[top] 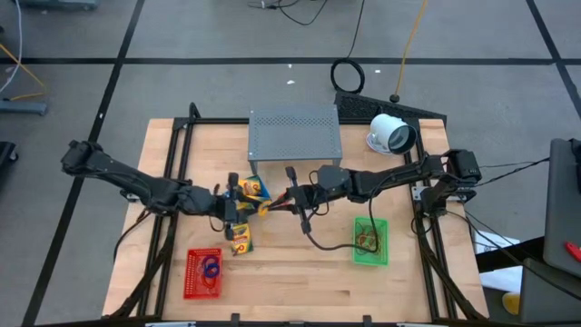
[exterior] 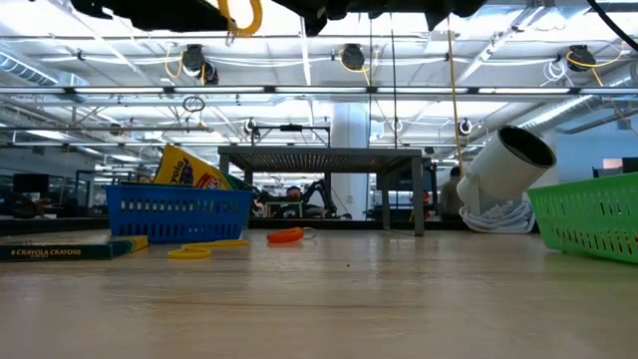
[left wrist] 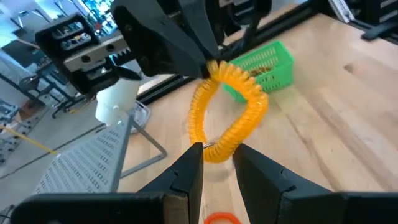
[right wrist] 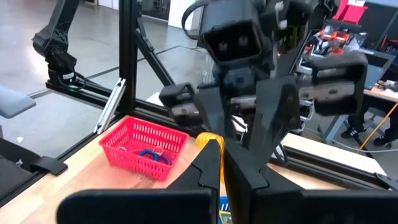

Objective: Pick & Place Office Desk Supplies
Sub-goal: Put the yellow spiral keychain into the red bin

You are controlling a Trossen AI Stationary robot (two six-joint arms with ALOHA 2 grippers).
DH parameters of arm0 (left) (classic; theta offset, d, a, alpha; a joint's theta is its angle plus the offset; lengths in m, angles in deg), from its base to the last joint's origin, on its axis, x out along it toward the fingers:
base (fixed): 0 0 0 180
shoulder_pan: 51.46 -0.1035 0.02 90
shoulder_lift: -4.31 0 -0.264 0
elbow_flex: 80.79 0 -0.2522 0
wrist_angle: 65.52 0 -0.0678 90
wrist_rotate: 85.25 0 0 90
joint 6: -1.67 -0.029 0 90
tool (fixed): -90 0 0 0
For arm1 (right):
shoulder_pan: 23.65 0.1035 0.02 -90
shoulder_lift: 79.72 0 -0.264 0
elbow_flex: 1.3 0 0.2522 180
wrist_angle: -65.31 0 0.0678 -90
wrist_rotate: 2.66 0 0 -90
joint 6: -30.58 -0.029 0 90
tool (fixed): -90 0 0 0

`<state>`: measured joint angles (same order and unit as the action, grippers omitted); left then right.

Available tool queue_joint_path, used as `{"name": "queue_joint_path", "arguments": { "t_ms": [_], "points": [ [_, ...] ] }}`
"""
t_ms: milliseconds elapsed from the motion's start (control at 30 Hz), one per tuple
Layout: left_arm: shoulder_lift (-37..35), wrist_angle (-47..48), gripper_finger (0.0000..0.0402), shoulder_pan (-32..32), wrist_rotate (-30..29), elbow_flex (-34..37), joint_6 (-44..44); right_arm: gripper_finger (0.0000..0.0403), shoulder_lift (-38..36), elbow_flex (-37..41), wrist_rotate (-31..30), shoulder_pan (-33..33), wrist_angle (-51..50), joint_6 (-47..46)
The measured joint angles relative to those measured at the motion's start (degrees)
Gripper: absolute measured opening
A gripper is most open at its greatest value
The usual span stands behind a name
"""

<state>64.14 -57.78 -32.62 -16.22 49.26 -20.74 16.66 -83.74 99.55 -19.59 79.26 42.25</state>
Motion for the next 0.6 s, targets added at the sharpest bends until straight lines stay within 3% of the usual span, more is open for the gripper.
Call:
{"name": "queue_joint_path", "arguments": {
  "t_ms": [400,600],
  "points": [
    [2.41,-4.98,0.0102,-1.38,0.42,0.01,0.08,0.0,0.0,0.0,0.04,0.02,-0.28,-0.01],
    [1.82,-5.04,0.0102,-0.46,3.83,-0.01,0.17,0.0,-0.02,0.0,0.09,0.02,-0.61,0.05]
  ]
}}
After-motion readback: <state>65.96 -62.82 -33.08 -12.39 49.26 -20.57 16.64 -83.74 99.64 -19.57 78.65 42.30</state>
